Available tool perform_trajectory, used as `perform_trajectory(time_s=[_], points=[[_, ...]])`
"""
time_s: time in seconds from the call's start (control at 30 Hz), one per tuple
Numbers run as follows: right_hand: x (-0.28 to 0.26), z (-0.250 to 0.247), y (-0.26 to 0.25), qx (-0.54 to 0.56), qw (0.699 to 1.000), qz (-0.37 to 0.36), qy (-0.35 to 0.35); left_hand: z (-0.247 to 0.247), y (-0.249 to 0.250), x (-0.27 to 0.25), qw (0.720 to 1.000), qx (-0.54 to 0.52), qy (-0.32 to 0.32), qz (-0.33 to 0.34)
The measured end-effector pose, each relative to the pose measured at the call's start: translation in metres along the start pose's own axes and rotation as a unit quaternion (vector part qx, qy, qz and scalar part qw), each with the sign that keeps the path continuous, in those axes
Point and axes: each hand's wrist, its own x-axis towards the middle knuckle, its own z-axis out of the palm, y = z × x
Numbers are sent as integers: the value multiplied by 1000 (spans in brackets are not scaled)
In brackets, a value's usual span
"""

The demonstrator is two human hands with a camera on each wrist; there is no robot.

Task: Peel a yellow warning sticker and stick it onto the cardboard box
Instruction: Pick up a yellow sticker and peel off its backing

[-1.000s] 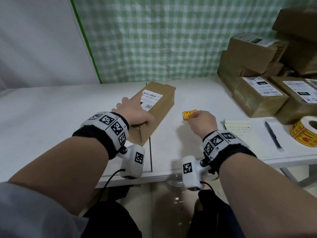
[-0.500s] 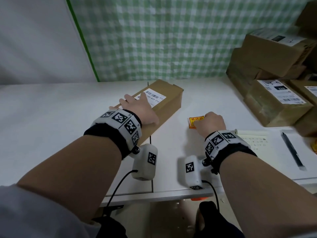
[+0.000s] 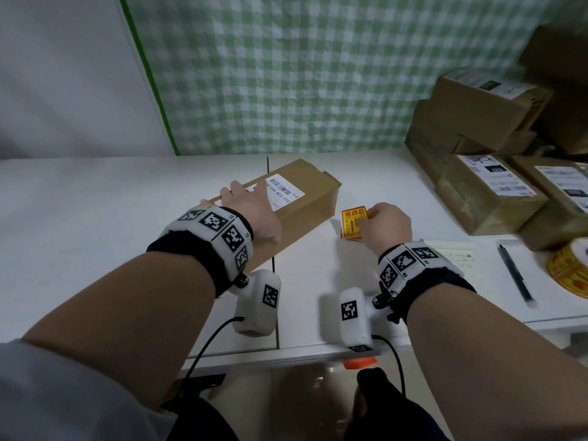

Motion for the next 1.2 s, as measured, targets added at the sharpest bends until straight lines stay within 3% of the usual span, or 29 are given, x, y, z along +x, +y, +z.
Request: perform_trajectory(time_s=[0.23,0.43,0.53,0.63,0.73,0.87,1.07,1.2], points=[[-35,-12,-5,176,981,5,-77,-1,-31,-24,1000,17,-8,6],[-74,-11,-13,273,951,10,-142,-3,-50,-50,998,6,-11,56],[-93,-9,-18,300,939,4,-167,-1,-52,-62,987,-94,84,97],[-110,-9,-22,330,927,-7,-180,-4,-49,-77,939,-241,179,170],[-124,-10,-26,354,915,-26,-193,1,-46,-92,906,-347,124,206],[-132,-10,-26,363,908,-39,-208,15,-47,-95,855,-489,25,174],[-133,-15,-20,362,904,-42,-222,20,-47,-107,806,-558,-34,196],[-131,-15,-16,341,903,-61,-254,21,-43,-112,812,-531,-52,235]])
